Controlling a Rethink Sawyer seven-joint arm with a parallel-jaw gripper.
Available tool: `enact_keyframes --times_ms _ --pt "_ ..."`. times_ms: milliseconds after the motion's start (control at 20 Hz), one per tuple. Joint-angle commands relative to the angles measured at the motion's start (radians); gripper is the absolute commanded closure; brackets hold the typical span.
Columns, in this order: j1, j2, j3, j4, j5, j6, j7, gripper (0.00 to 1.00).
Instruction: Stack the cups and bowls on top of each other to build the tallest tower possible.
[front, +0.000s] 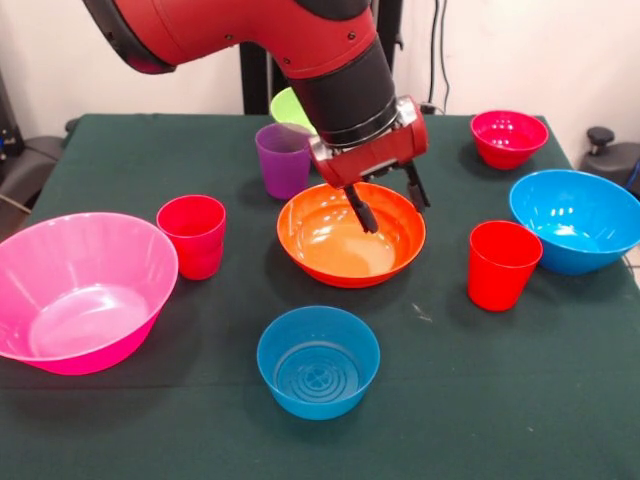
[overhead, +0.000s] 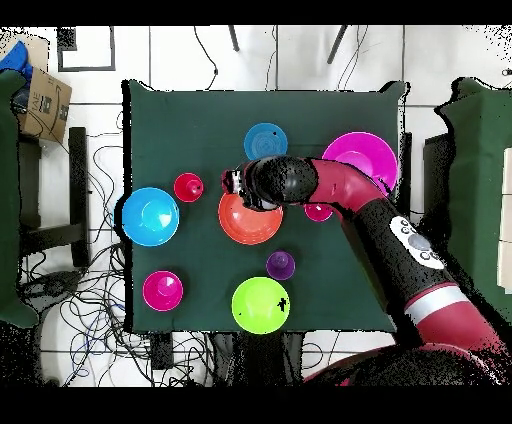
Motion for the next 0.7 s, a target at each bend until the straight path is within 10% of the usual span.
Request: enact_keyframes --times_ms 50,700 --pt "0.035 0.030 -0.015 -0.005 -0.185 0.002 -0.206 0.00" --pt "0.046 0.034 -0.056 -0.030 -0.324 -0.051 -0.096 0.00"
